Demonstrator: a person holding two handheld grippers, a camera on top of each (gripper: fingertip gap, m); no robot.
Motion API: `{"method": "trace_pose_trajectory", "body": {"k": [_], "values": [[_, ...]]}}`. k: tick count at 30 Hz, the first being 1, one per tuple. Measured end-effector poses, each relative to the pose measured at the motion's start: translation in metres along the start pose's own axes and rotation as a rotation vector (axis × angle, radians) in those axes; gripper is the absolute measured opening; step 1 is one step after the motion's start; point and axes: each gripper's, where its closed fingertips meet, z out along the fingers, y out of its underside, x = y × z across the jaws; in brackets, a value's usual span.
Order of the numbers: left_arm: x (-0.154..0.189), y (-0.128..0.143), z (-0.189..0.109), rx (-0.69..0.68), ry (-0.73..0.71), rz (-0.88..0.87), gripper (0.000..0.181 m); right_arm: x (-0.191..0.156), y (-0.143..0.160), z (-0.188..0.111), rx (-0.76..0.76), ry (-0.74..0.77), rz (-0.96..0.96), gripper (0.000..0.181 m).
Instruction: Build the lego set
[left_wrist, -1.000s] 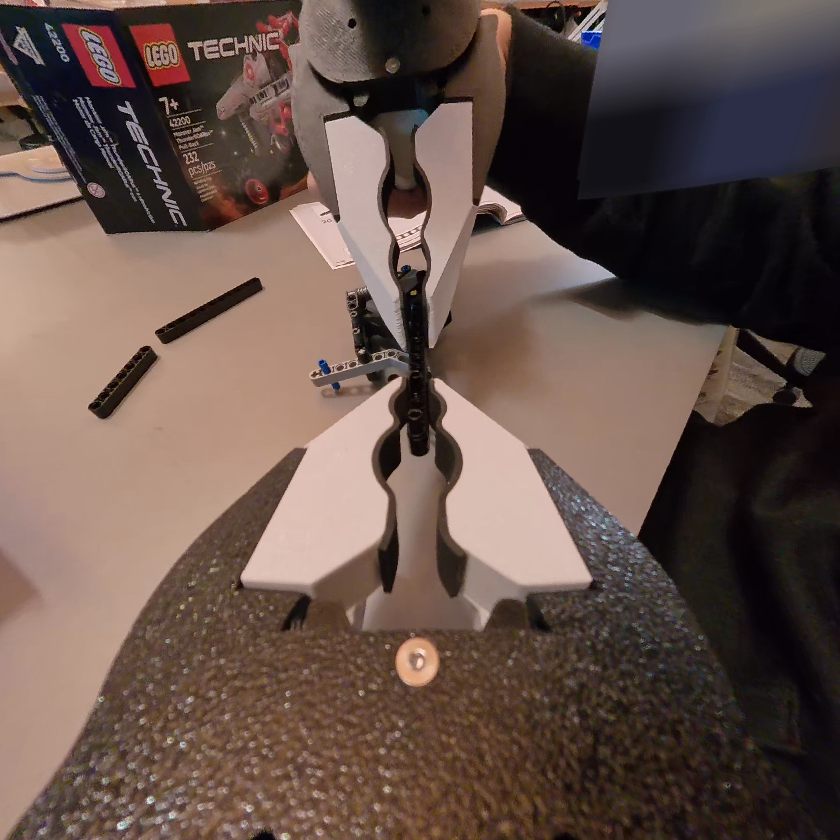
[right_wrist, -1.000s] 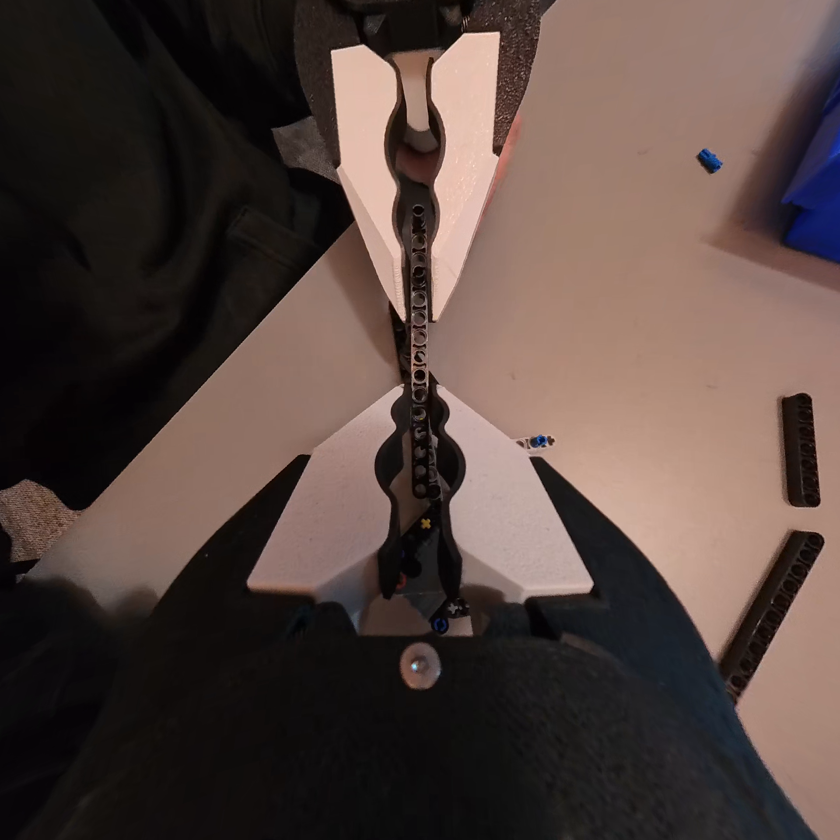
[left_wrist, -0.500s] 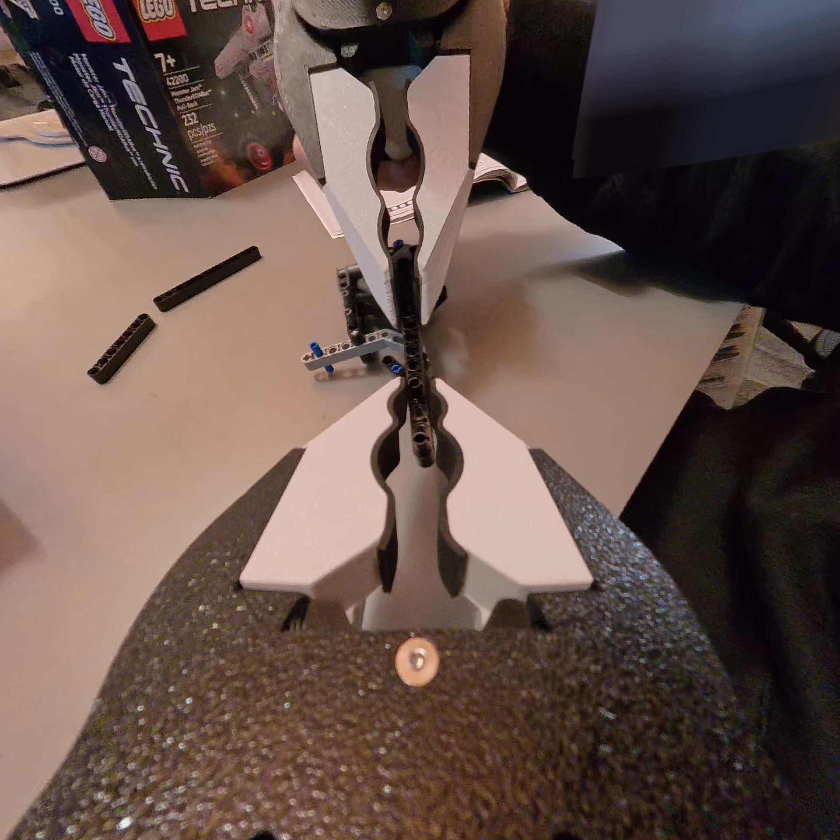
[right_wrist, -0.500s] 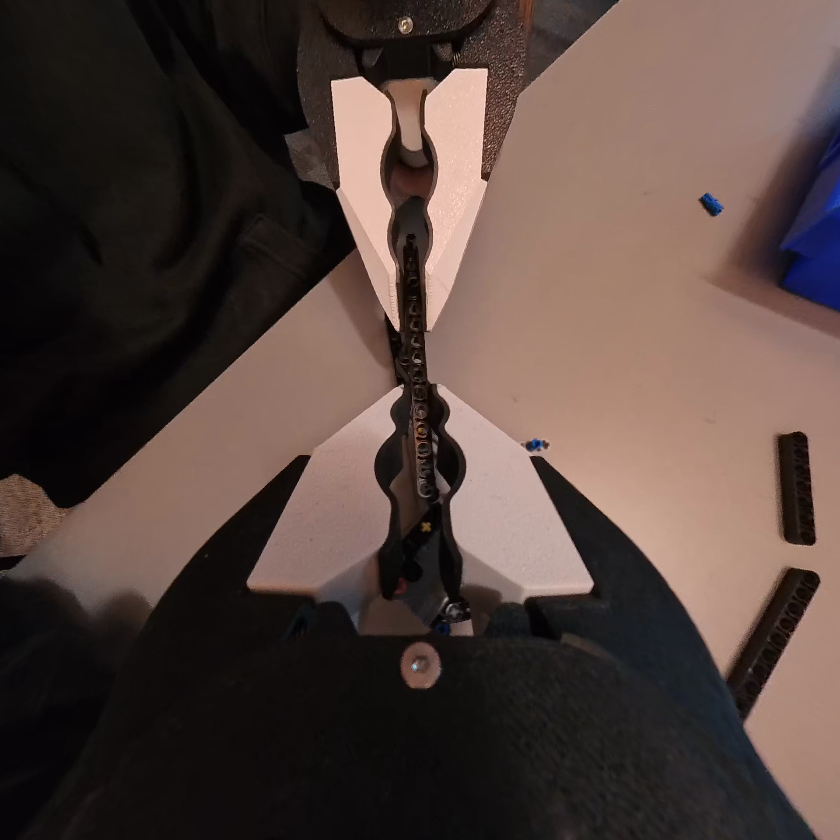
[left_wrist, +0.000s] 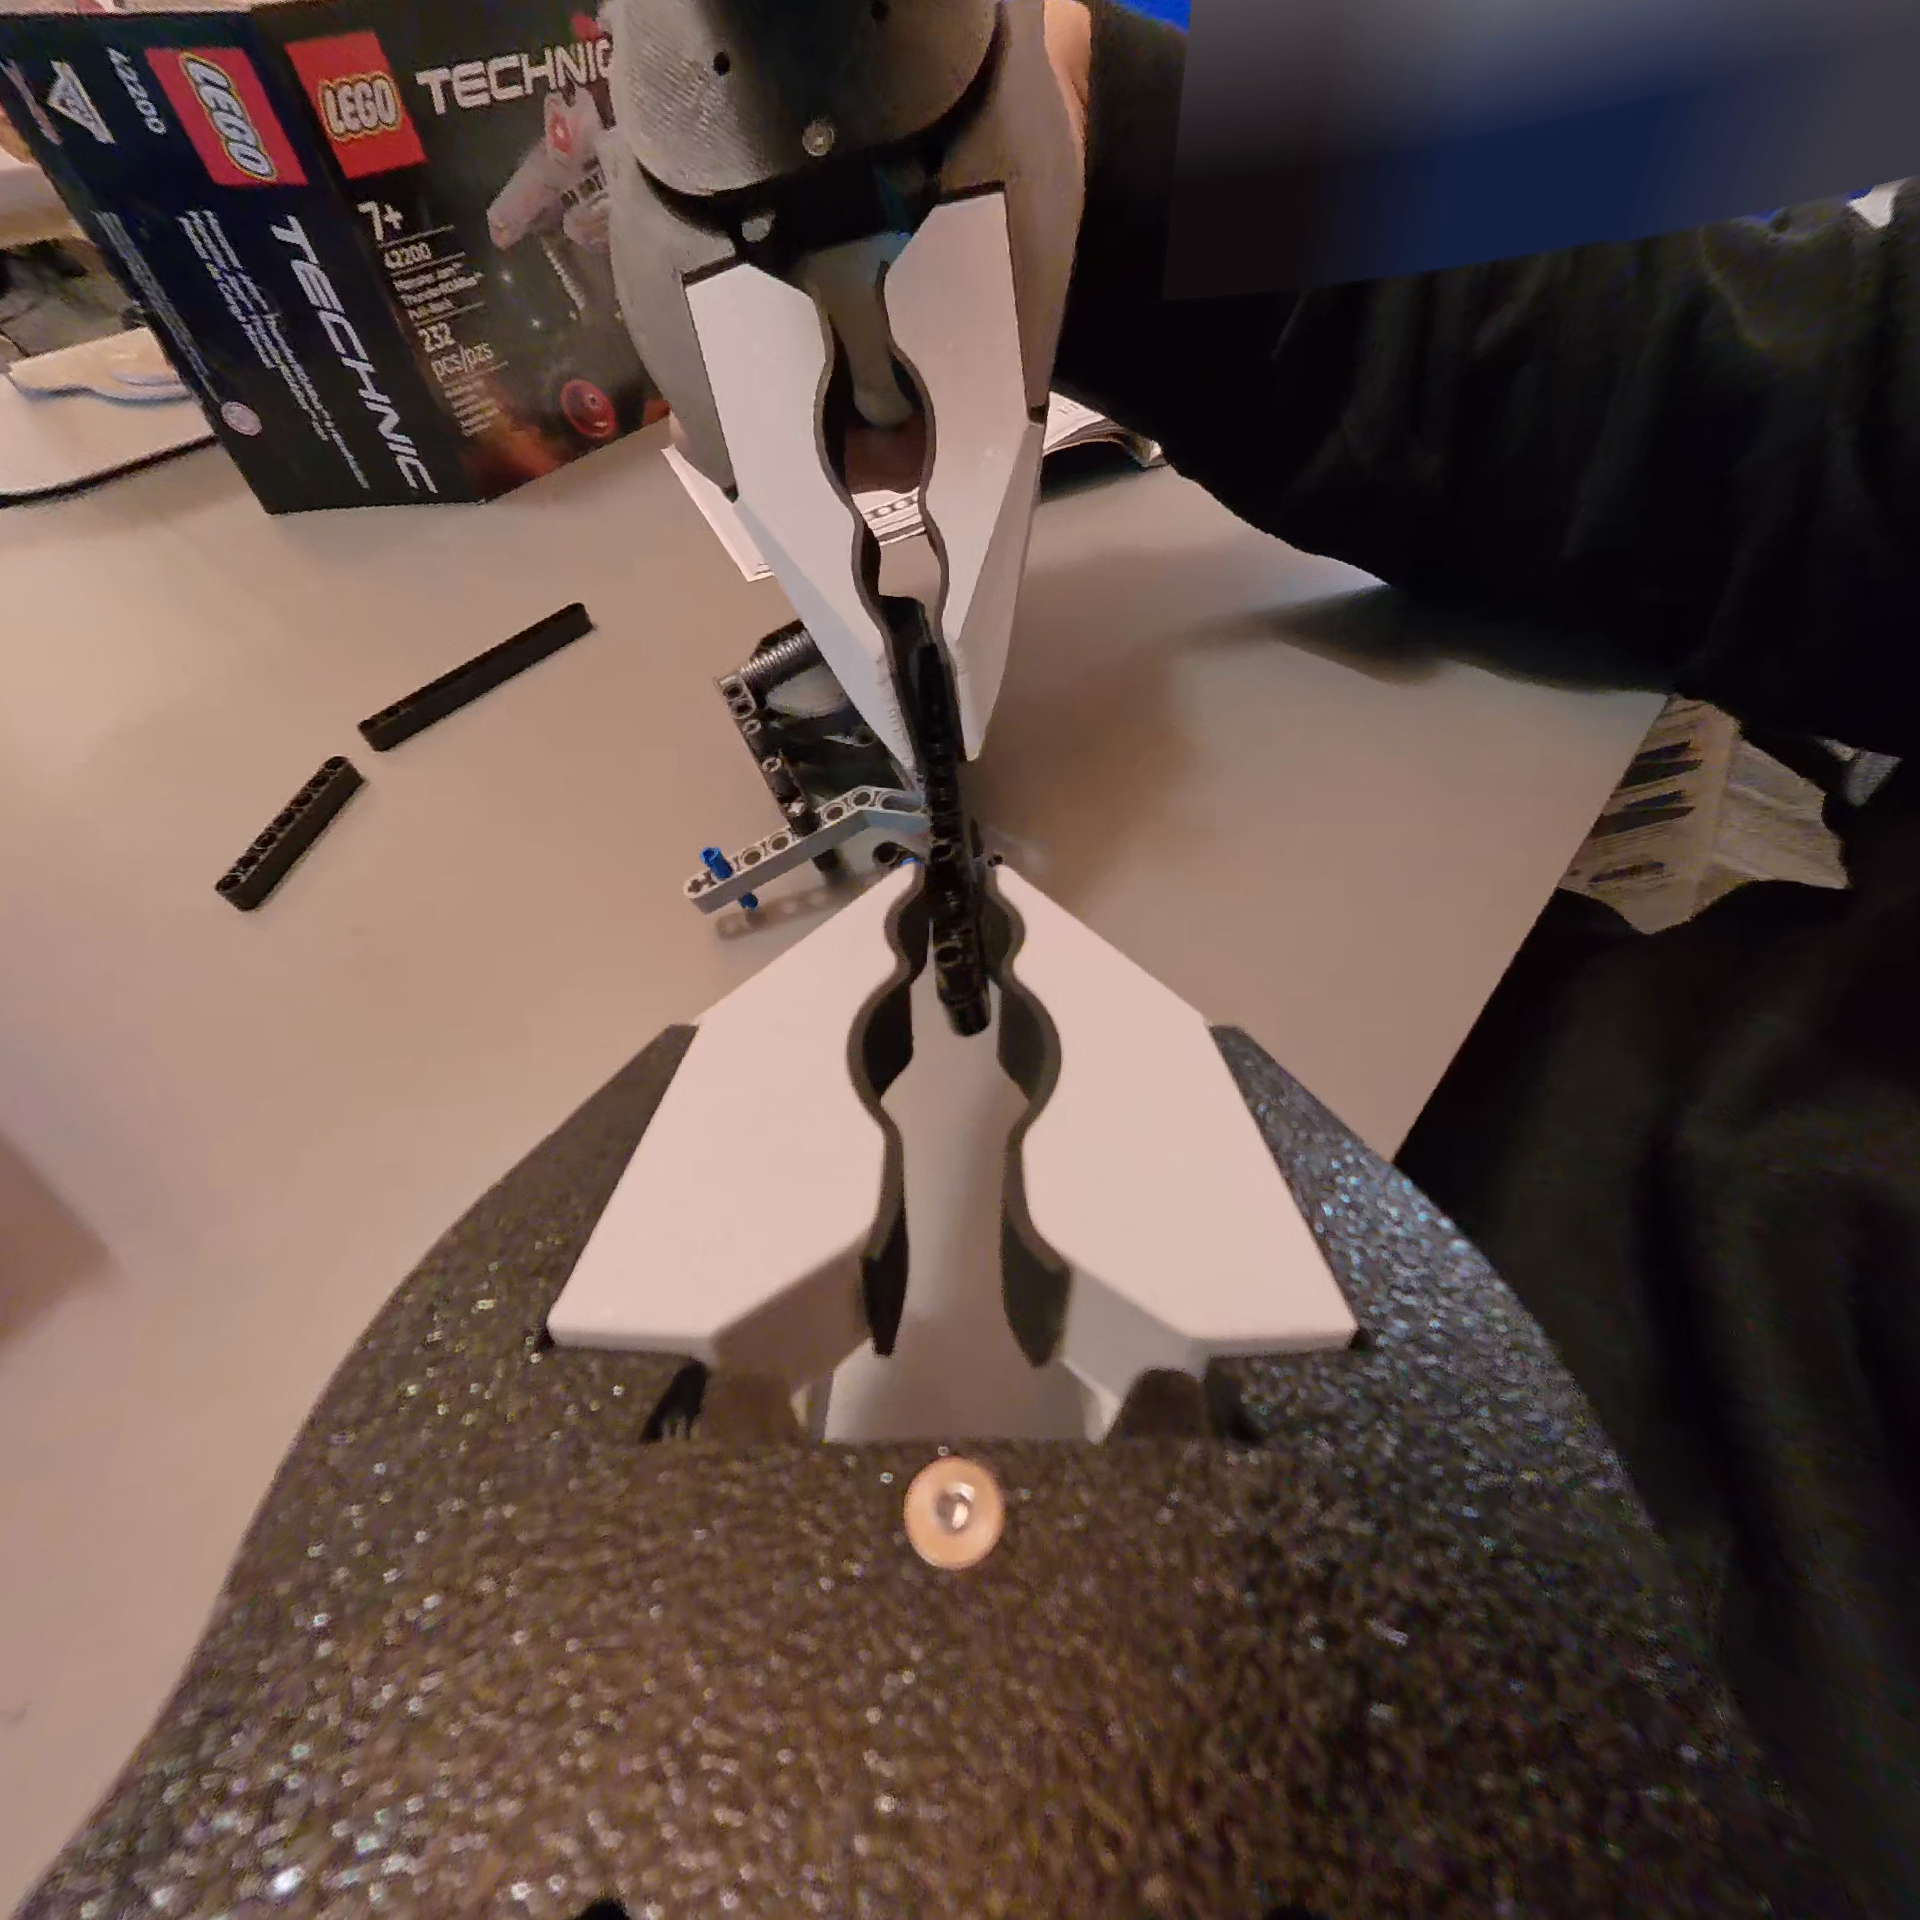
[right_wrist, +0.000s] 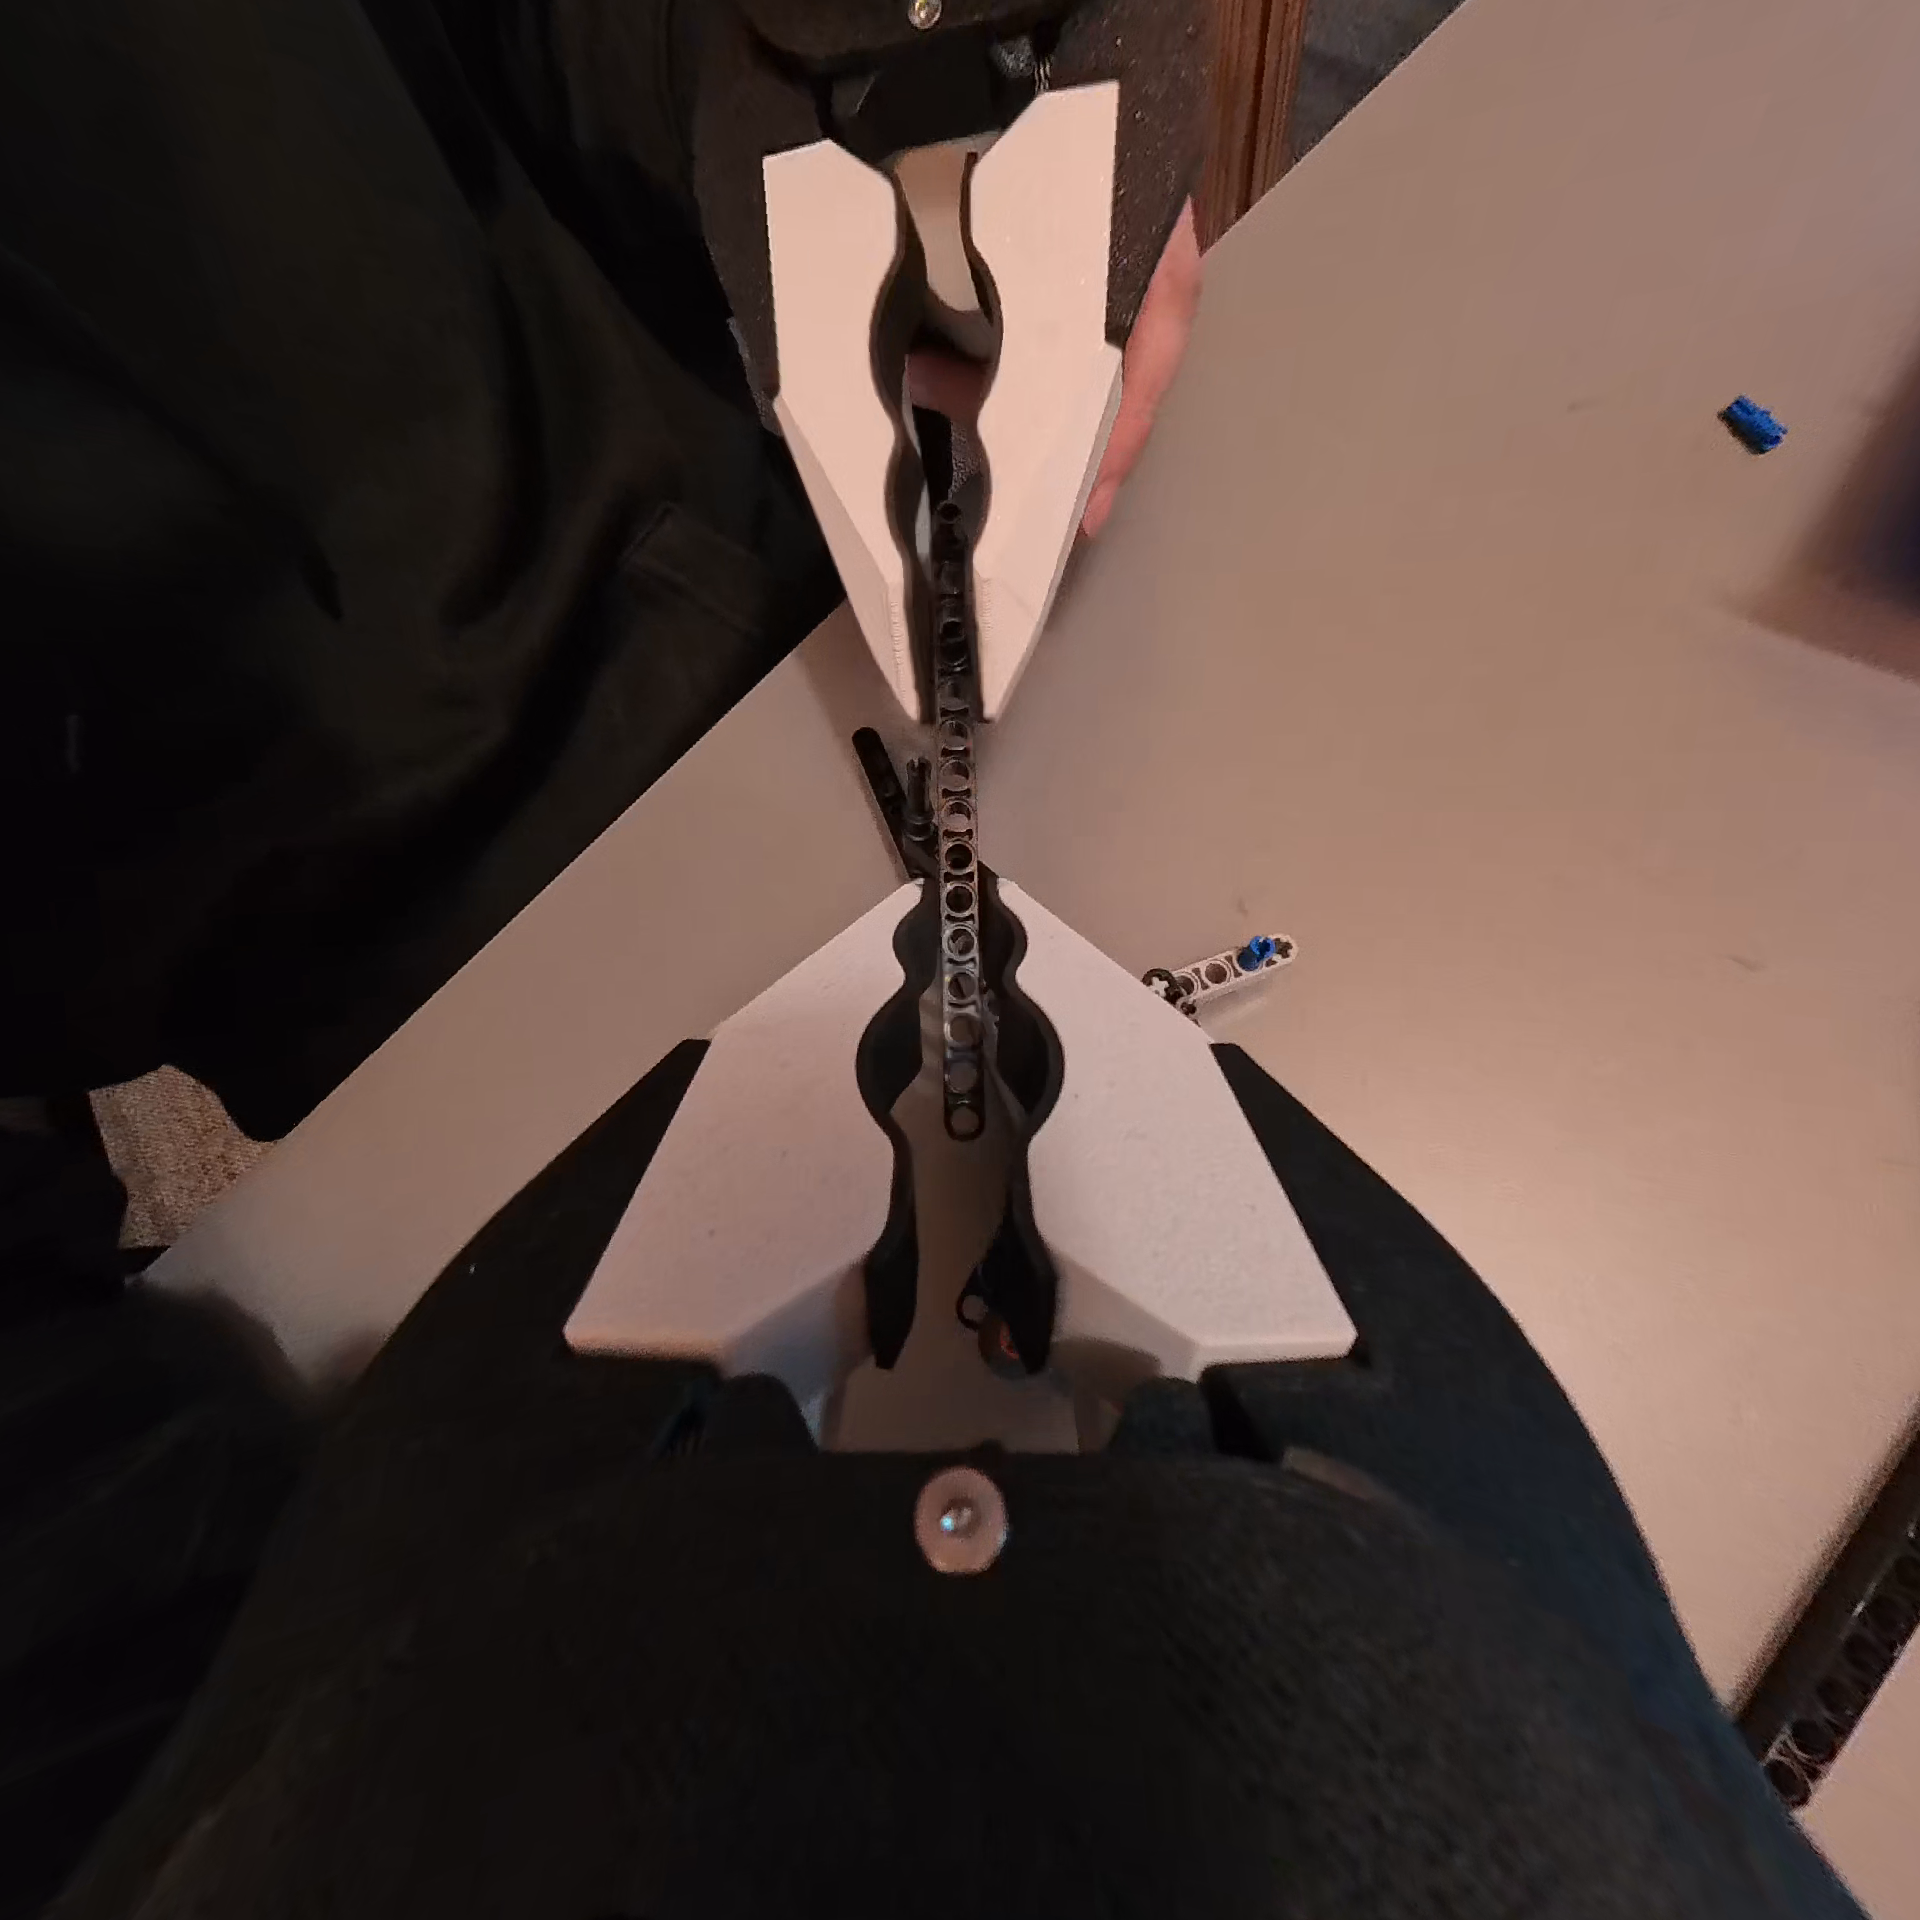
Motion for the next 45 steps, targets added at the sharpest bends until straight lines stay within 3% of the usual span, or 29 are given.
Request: {"method": "trace_pose_trajectory", "body": {"k": [10, 15, 21, 28, 34, 45], "values": [[0.003, -0.006, -0.002, 0.051, -0.149, -0.18, 0.005, 0.001, -0.004, -0.004, 0.004, 0.052, -0.041, 0.008], [0.007, -0.005, -0.001, 0.058, -0.171, -0.214, 0.005, 0.004, 0.005, 0.006, -0.074, 0.08, -0.07, 0.019], [0.005, -0.002, -0.001, 0.043, -0.184, -0.207, 0.005, 0.0, -0.001, 0.017, -0.036, 0.047, -0.113, 0.013], [-0.013, 0.006, -0.003, 0.008, -0.209, -0.168, 0.005, 0.023, -0.001, 0.02, -0.071, 0.218, -0.125, 0.009], [-0.031, 0.007, -0.006, 0.036, -0.144, -0.219, 0.005, 0.048, -0.006, 0.016, -0.056, 0.431, -0.1, 0.018], [-0.03, 0.008, -0.006, 0.005, -0.073, -0.149, 0.005, 0.034, -0.01, 0.011, -0.027, 0.403, -0.188, 0.026]]}}
